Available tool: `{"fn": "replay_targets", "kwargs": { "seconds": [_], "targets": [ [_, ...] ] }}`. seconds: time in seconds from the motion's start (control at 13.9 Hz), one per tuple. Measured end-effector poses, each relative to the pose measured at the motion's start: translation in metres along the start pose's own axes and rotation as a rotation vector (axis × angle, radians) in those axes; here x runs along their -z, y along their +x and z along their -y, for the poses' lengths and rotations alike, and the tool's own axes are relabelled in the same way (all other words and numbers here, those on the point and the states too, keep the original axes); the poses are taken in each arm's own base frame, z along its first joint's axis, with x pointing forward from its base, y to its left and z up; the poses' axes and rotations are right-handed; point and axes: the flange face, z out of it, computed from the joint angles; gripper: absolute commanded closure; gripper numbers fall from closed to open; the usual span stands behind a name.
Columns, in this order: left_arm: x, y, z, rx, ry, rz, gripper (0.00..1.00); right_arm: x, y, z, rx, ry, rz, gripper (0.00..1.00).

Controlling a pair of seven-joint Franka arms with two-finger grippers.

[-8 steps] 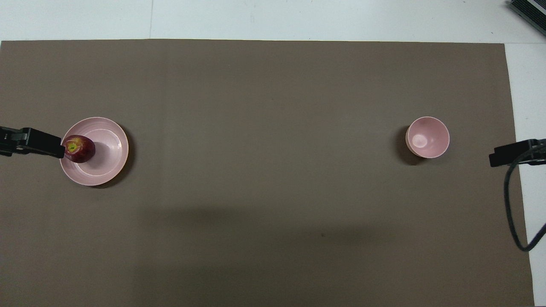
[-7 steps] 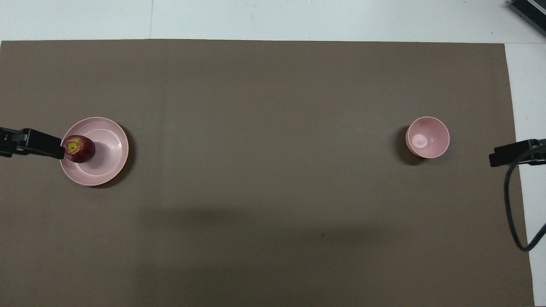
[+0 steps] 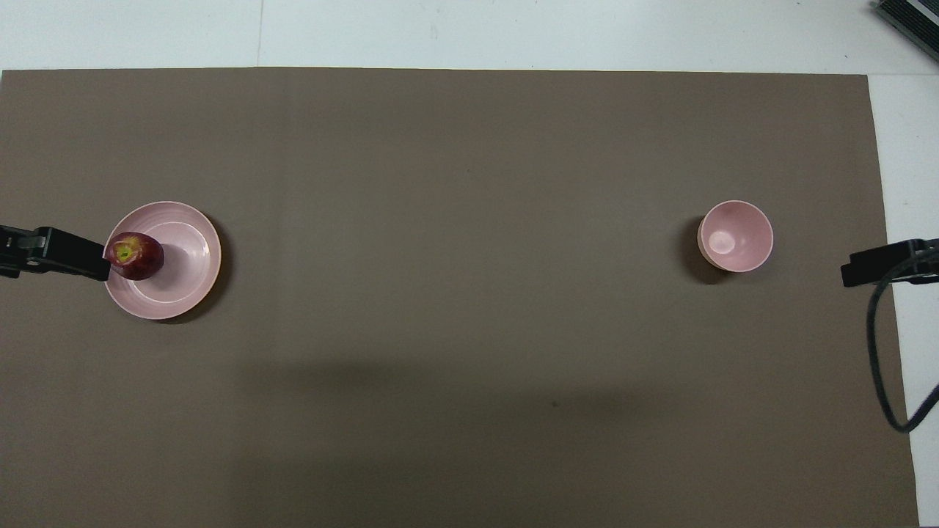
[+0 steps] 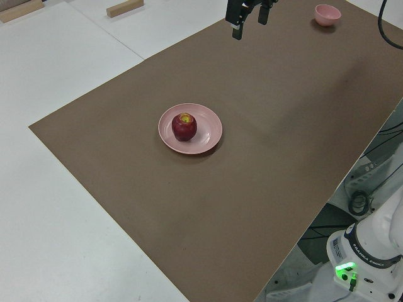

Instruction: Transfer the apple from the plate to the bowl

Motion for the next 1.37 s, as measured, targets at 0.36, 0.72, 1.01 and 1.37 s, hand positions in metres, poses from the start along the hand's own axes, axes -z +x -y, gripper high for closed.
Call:
{"fn": "replay_targets", "kwargs": {
  "seconds": [0.36,0.72,1.01,1.37],
  "targets": [
    [-0.001,-0.003,0.000,0.000,0.000,0.004,0.00,0.000,0.000,0.000,0.000,0.000,0.000,0.00],
    [-0.002,-0.004,0.001,0.002,0.000,0.010,0.00,0.000,0.000,0.000,0.000,0.000,0.000,0.00],
    [-0.009,-0.013,0.001,0.003,-0.001,0.027,0.00,0.000,0.000,0.000,0.000,0.000,0.000,0.00],
    [-0.014,-0.016,0.000,0.002,-0.001,0.040,0.00,0.000,0.000,0.000,0.000,0.000,0.000,0.00]
  ]
}}
